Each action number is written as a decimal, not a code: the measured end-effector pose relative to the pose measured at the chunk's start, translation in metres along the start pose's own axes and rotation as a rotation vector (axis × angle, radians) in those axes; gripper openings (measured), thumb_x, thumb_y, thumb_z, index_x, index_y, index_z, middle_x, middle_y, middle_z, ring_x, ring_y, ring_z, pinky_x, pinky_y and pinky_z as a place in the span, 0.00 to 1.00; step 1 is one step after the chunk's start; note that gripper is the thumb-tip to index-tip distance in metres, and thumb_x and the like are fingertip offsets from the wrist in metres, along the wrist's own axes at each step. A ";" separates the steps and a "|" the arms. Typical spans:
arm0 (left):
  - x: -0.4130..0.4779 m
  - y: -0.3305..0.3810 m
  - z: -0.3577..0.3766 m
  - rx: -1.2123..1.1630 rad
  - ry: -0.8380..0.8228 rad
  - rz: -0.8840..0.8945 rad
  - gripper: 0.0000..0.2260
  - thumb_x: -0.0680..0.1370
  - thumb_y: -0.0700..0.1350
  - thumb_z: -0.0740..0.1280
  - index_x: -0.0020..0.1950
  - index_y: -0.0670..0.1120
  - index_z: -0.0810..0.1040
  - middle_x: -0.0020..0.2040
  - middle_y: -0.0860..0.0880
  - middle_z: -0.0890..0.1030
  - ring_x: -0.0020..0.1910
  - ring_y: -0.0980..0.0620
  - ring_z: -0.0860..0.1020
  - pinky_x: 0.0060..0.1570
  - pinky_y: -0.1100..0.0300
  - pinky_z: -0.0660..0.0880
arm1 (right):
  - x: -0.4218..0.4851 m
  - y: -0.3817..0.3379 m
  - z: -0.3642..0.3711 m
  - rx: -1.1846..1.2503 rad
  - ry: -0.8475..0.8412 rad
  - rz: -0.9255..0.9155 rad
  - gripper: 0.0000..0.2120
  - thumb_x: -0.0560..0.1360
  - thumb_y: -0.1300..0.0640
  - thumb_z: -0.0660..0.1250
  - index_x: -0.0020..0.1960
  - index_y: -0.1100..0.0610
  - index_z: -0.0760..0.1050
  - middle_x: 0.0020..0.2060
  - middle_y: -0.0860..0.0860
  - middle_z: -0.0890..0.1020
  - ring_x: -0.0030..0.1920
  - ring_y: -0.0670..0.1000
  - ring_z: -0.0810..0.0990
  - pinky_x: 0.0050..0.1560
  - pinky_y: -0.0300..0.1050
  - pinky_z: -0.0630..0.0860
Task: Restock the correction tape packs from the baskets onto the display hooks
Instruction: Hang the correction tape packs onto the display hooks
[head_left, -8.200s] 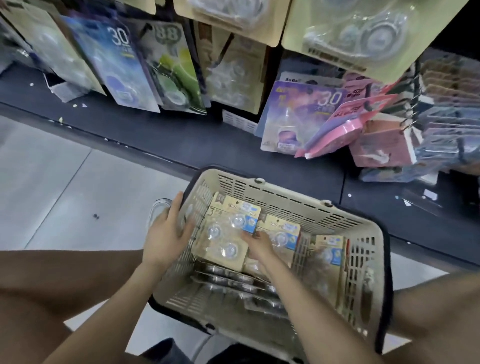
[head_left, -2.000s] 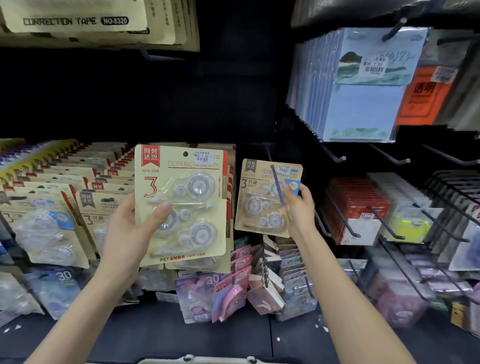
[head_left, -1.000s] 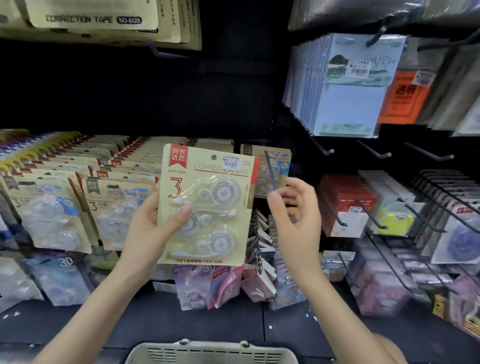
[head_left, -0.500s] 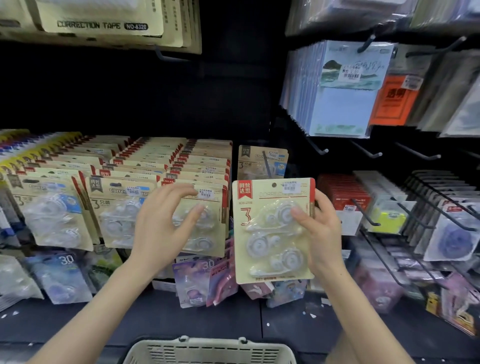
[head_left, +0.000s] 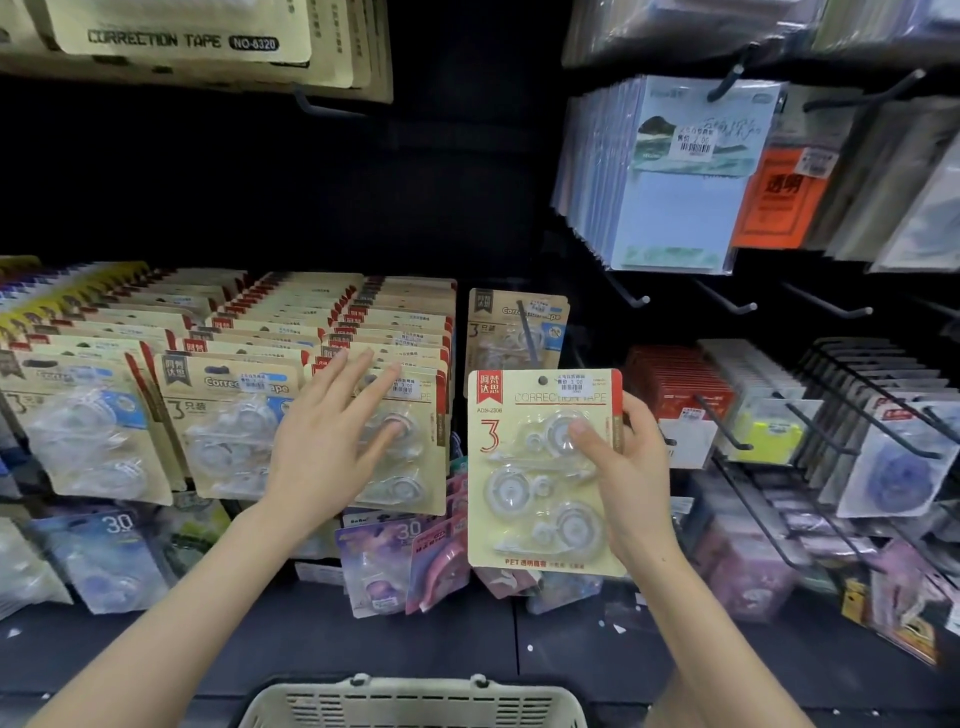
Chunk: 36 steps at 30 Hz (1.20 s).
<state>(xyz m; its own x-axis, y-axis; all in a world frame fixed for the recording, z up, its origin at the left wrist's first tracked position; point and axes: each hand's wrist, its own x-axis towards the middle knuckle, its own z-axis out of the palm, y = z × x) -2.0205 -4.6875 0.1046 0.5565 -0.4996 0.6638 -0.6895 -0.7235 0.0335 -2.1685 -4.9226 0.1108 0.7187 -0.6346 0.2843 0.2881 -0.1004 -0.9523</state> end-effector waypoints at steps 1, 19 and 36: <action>0.000 -0.001 0.000 0.007 0.008 0.013 0.27 0.79 0.59 0.56 0.73 0.47 0.71 0.71 0.41 0.73 0.71 0.39 0.70 0.66 0.45 0.65 | 0.001 0.002 0.001 -0.005 0.011 0.009 0.17 0.75 0.62 0.71 0.60 0.49 0.74 0.54 0.49 0.84 0.53 0.47 0.83 0.53 0.45 0.78; 0.008 -0.019 0.006 0.050 0.010 0.144 0.31 0.76 0.64 0.60 0.73 0.49 0.69 0.71 0.42 0.73 0.71 0.40 0.69 0.73 0.49 0.55 | 0.099 0.045 0.050 0.179 0.152 0.256 0.12 0.81 0.58 0.64 0.64 0.58 0.77 0.57 0.52 0.83 0.58 0.50 0.81 0.64 0.51 0.76; 0.008 -0.028 0.019 0.064 0.036 0.200 0.31 0.77 0.67 0.57 0.75 0.50 0.65 0.71 0.42 0.73 0.70 0.42 0.68 0.73 0.47 0.56 | 0.135 0.069 0.059 0.111 0.076 0.409 0.18 0.83 0.48 0.60 0.66 0.58 0.71 0.57 0.51 0.79 0.56 0.50 0.79 0.53 0.43 0.75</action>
<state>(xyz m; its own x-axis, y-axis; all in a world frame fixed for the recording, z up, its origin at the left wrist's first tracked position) -1.9875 -4.6804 0.0949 0.3941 -0.6197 0.6787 -0.7532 -0.6410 -0.1479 -2.0145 -4.9703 0.0900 0.7405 -0.6600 -0.1266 0.0587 0.2512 -0.9661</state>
